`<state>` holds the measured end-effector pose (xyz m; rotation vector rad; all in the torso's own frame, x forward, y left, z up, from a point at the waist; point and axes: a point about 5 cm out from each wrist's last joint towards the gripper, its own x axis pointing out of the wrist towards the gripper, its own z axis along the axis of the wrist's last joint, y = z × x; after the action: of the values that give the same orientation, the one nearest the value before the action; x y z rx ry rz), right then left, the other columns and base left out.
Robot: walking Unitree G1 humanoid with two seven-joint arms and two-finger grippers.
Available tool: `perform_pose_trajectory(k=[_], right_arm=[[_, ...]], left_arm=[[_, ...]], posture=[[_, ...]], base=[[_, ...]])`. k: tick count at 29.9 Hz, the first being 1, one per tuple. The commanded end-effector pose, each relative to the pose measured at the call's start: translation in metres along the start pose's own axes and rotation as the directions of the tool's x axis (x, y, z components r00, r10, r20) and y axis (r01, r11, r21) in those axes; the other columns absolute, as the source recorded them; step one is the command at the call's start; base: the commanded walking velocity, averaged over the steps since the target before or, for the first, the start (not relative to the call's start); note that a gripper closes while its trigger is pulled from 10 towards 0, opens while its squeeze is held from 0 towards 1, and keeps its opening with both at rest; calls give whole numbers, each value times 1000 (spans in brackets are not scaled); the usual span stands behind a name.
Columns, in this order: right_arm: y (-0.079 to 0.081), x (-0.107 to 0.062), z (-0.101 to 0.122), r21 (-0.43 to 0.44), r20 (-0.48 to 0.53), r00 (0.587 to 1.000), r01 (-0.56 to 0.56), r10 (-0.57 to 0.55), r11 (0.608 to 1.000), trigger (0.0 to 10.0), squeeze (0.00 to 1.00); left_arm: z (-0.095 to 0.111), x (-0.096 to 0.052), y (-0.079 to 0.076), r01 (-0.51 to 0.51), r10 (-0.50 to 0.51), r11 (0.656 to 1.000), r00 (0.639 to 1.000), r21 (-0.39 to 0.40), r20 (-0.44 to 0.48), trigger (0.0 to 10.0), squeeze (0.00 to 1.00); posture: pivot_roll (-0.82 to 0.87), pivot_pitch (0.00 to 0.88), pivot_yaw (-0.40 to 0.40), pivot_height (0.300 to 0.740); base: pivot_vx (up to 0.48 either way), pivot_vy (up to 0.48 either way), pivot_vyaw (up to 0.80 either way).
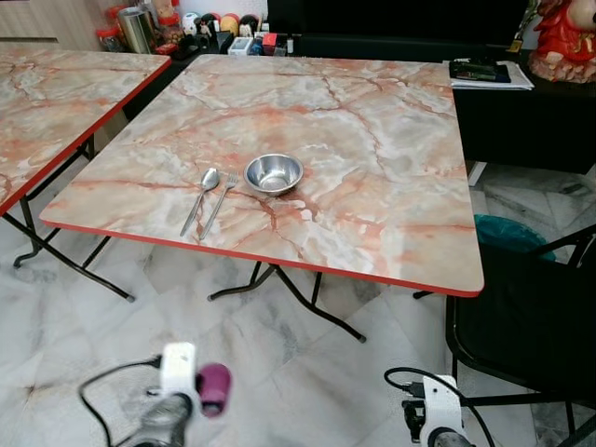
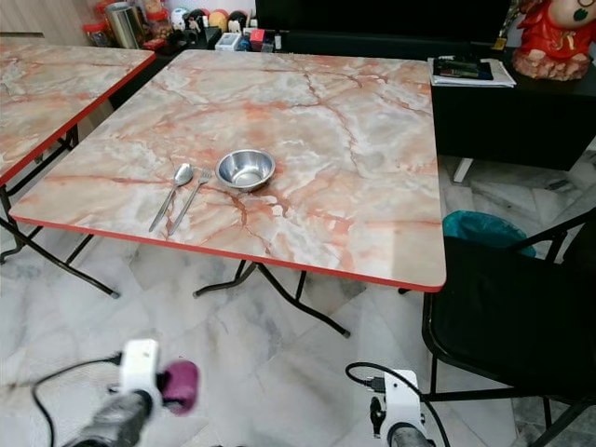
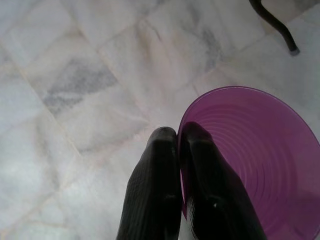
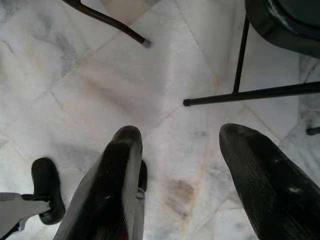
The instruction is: Setting the table
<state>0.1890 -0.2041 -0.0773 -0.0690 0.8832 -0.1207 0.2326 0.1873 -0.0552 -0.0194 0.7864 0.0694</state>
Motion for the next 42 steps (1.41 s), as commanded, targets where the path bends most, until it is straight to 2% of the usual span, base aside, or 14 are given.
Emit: perform_pose_trajectory(k=[1,2,3,5,10,17,25,33,35,38,42], right_arm=[[0,-1,-4,-5,-6,1000,-4,4,1000,10000,0],[0,-1,-4,-5,-6,1000,-4,4,1000,10000,0],[0,-1,-4,-3,-4,1000,-4,4,1000,10000,0],[0,-1,-4,-1,-3,1000,-2,2,1000,10000,0],[-1,-1,-4,-1,-6,1000,-2,2,1000,10000,0],[-1,1,7,-40,36,999,-13,15,999,10000,0],[-7,3,20,-10,68,998,5,-5,1000,10000,0],[-7,3,18,-2,59,998,8,-8,1000,10000,0],[-6,2,12,31,33,999,15,-16,999,10000,0],[-3,2,7,40,-2,1000,12,-12,999,10000,0],[-1,2,8,28,11,1000,12,-12,1000,10000,0]], left_arm=[[-6,-2,9,-45,46,999,999,27,-10,10000,0],[-6,-2,9,-45,46,999,999,27,-10,10000,0],[-10,-4,22,-96,95,995,995,-39,-19,10000,0],[-15,-6,29,-118,116,991,993,-65,-36,10000,0],[-30,-11,38,-149,143,987,986,-68,-83,10000,0],[-30,-11,38,-148,143,986,987,-72,-79,10000,0],[-21,-8,38,-153,148,985,987,-85,-56,10000,0],[-14,-7,39,-158,155,983,987,-89,-39,10000,0],[-12,-7,40,-161,158,983,987,-85,-35,10000,0],[-10,-6,42,-170,168,982,985,-84,-31,10000,0],[-9,-7,45,-181,180,980,983,-80,-29,10000,0]], posture=[[-107,52,27,740],[-107,52,27,740],[-114,52,24,740],[-106,50,20,740],[-101,46,13,740],[-92,60,8,740],[-100,78,12,740],[-94,84,16,740],[-85,91,22,740],[-82,93,23,740],[-75,95,23,740]], base=[[0,0,0],[0,0,0],[0,0,0],[0,0,0],[0,0,0],[0,130,0],[0,377,0],[0,465,0],[0,480,0],[0,480,-800],[0,480,-400]])
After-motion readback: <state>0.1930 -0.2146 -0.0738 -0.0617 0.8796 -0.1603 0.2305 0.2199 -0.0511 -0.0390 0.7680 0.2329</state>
